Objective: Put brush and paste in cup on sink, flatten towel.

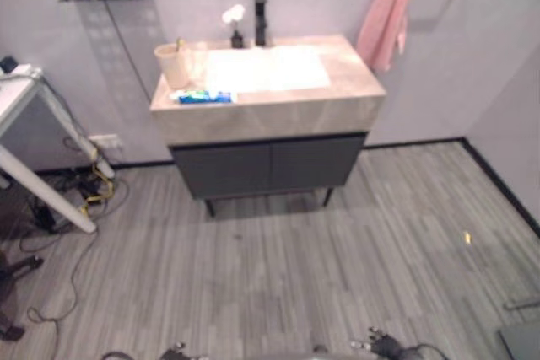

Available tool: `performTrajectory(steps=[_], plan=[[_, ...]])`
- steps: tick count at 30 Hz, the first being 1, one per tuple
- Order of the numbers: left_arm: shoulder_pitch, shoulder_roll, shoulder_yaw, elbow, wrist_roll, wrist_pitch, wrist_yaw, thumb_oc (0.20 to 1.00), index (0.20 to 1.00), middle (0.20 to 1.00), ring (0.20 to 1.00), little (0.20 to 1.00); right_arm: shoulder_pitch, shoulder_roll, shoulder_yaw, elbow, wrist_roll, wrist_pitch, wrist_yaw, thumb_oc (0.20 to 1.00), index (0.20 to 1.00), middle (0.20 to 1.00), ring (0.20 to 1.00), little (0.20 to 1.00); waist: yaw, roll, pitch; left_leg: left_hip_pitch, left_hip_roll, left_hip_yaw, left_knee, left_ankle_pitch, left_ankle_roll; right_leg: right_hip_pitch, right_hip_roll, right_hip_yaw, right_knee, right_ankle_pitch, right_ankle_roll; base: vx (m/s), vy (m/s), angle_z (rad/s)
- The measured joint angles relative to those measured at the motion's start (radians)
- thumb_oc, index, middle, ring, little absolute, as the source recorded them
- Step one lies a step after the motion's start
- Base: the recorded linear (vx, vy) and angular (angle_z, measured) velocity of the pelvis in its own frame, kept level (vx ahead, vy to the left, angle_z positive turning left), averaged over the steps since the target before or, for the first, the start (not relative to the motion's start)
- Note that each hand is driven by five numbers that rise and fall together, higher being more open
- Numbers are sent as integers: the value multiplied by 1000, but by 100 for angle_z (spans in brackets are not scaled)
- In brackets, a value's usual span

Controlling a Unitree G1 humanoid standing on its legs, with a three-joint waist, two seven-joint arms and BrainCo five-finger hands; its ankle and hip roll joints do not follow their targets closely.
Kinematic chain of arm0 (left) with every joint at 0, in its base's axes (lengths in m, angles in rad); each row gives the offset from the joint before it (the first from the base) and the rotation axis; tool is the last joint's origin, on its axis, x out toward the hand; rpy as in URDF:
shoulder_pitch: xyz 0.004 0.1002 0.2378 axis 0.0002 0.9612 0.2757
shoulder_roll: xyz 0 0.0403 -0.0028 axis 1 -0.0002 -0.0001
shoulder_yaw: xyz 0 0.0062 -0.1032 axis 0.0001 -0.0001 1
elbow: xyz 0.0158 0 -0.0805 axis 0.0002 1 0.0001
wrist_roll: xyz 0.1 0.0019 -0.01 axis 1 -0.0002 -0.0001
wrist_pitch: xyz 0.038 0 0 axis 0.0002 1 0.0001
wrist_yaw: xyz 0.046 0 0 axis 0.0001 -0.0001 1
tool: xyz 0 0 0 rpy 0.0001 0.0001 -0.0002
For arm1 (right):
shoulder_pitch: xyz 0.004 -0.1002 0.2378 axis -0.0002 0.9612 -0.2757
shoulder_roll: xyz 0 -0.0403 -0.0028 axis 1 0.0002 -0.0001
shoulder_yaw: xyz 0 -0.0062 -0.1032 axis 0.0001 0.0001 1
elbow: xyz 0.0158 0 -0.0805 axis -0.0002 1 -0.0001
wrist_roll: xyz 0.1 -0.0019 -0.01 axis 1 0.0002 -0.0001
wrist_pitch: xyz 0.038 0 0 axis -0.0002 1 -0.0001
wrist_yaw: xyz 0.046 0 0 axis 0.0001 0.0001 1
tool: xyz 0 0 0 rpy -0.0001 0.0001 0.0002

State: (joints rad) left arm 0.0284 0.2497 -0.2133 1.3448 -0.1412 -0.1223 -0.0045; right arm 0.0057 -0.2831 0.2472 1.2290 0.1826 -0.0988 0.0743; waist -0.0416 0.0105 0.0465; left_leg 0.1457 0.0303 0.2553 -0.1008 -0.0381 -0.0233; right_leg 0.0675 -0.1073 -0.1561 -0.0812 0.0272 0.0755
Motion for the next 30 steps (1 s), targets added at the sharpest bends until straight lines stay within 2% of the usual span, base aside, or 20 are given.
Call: performTrajectory(steps=[5,7,8,9,10,11,16,22,30], plan=[[27,-1,2,-20,-23,-1,0,1000,1000,1000,1000,1000,18,-3,1,-43,17,-7,5,1000,1000,1000,1000,1000,1,14,-12,2,2,1,0,1,2,4,4,1,-10,5,5,0,0,0],[69,4,0,-148,-38,-21,8,1000,1000,1000,1000,1000,58,-17,0,-185,38,-13,1,1000,1000,1000,1000,1000,3,20,-13,2,4,-2,0,1,2,4,6,0,-11,5,5,0,0,0],[97,9,-4,-234,-36,-19,17,1000,1000,1000,1000,1000,82,-27,-3,-271,55,-10,0,1000,1000,1000,1000,1000,2,21,-12,3,5,-2,0,2,3,10,7,0,-11,5,5,0,0,0],[183,27,0,-442,-46,-25,20,1000,1000,1000,1000,1000,153,-40,-24,-421,74,-22,1,1000,1000,1000,1000,1000,3,21,-6,5,5,-3,0,2,3,14,7,0,-11,5,6,-13,-15,4],[287,43,36,-715,-104,-76,4,1000,1000,1000,1000,1000,230,-42,-90,-591,104,-66,0,1000,1000,1000,1000,1000,8,19,-4,13,6,-5,0,1,2,19,8,-1,-11,3,8,3,-25,5],[306,57,39,-762,-118,-119,-2,1000,1000,1000,1000,1000,238,-52,-101,-594,116,-90,3,1000,1000,1000,1000,1000,8,14,-7,12,7,-6,0,1,2,19,9,-1,-11,2,9,12,-20,5],[277,113,41,-764,-118,-110,-2,1000,1000,1000,1000,1000,243,-87,-116,-542,140,-79,12,1000,1000,1000,1000,1000,10,13,-8,10,11,-9,-1,-1,4,17,11,-3,-11,1,11,28,-16,1],[276,108,62,-743,-118,-107,0,1000,1000,1000,1000,1000,227,-85,-85,-546,152,-79,18,1000,1000,1000,1000,1000,5,5,-12,12,12,-6,0,1,2,17,13,0,-11,1,10,4,-1,-1],[228,88,61,-676,-138,-88,3,1000,1000,1000,1000,1000,189,-67,-74,-515,173,-69,10,1000,1000,1000,1000,1000,19,2,-14,14,11,-6,0,1,2,18,12,-1,-10,2,11,18,15,0]])
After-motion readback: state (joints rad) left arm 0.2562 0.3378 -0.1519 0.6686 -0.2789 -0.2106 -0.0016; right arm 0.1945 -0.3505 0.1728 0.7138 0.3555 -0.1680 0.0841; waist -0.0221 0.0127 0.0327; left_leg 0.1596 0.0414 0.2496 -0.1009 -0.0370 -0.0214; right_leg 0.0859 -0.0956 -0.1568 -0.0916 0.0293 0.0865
